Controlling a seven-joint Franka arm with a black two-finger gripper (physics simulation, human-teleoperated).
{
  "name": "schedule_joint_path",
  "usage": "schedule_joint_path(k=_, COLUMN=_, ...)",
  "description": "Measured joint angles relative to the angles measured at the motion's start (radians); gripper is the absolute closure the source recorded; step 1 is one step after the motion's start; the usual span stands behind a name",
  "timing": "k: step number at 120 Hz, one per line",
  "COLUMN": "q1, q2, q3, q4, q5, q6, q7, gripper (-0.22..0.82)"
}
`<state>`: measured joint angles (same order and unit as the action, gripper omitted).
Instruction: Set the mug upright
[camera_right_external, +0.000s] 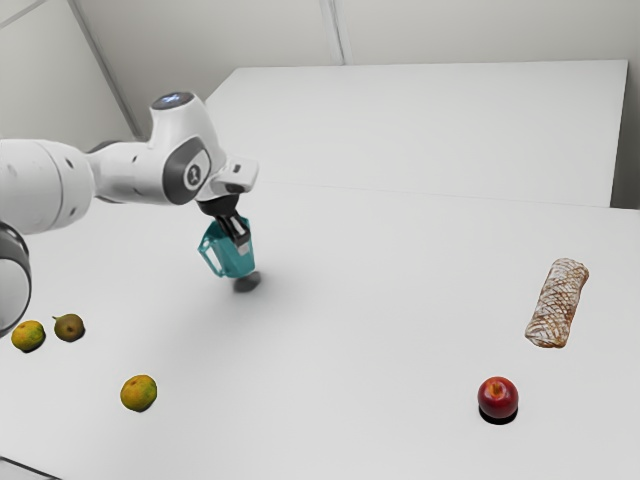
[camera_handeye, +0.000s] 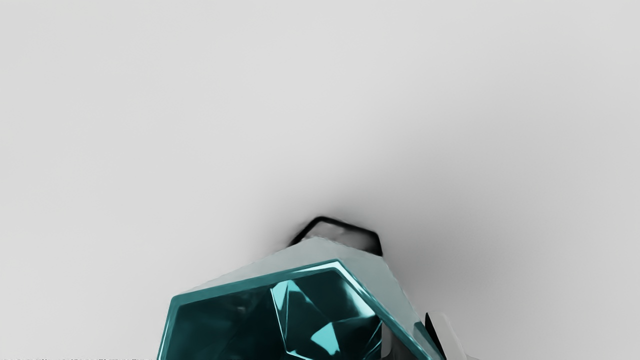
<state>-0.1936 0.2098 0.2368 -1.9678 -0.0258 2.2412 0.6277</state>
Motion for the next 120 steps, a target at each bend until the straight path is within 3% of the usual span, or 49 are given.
schedule_joint_path(k=19, q1=-0.018, q2=-0.044, q3=0.0, q4=-0.087, q5=0.077, q6=0.064, q7=-0.07, gripper=0.78)
schedule_joint_path(k=52, q1=-0.023, q2=-0.048, q3=0.001, q4=-0.112, q5=0.118, q6=0.115, q7=-0.163, gripper=0.76)
schedule_joint_path(k=120, q1=-0.023, q2=-0.099, q3=-0.001, q4=-0.121, q5=0.107, q6=0.139, q7=-0.234, gripper=0.19)
